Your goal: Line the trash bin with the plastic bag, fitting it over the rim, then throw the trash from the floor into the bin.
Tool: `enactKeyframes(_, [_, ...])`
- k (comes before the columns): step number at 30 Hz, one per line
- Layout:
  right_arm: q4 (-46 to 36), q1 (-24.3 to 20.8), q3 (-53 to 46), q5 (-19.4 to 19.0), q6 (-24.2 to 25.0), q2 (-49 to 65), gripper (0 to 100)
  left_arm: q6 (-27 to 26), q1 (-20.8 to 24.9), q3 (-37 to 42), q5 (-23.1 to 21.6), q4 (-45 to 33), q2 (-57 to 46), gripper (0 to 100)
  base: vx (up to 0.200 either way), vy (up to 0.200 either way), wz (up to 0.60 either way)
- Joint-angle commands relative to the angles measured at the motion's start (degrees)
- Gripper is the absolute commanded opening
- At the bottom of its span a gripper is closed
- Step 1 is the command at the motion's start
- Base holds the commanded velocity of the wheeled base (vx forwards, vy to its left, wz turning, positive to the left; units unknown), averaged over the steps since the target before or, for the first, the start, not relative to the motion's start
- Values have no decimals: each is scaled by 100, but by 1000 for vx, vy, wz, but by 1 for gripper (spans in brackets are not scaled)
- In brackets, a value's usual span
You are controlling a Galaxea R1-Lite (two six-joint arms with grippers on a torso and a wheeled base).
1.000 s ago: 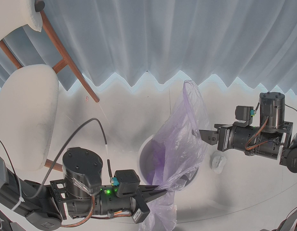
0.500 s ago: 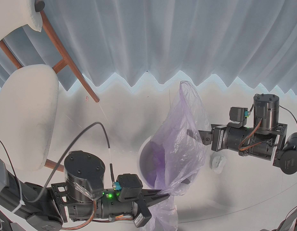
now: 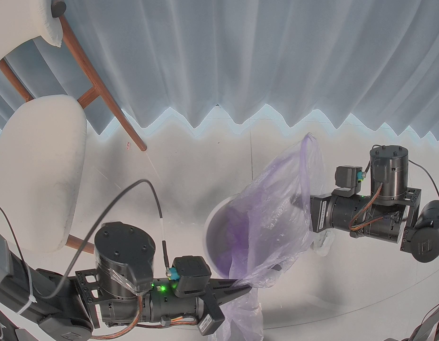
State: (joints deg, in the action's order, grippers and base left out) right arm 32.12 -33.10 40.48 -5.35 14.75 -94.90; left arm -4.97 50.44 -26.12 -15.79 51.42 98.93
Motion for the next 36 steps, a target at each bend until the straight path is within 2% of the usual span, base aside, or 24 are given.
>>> enactKeyframes(1, [66, -21, -93, -1, 10, 7, 0, -4, 0, -7, -12, 17, -14, 0, 0, 0, 0])
enactKeyframes(2, [92, -21, -93, -1, 10, 7, 0, 14, 0, -7, -12, 44, -14, 100, 0, 0, 0])
enactKeyframes(15, [145, 31, -234, -1, 28, 60, 0, 242, -298, 64, 41, 8, -400, 100, 0, 0, 0])
enactKeyframes(22, [154, 49, -225, -1, 28, 51, 0, 216, -544, 529, 32, 0, -664, 100, 0, 0, 0])
enactKeyframes(36, [163, 49, -208, -1, 19, 69, 0, 207, -632, 362, 58, -9, -515, 100, 0, 0, 0])
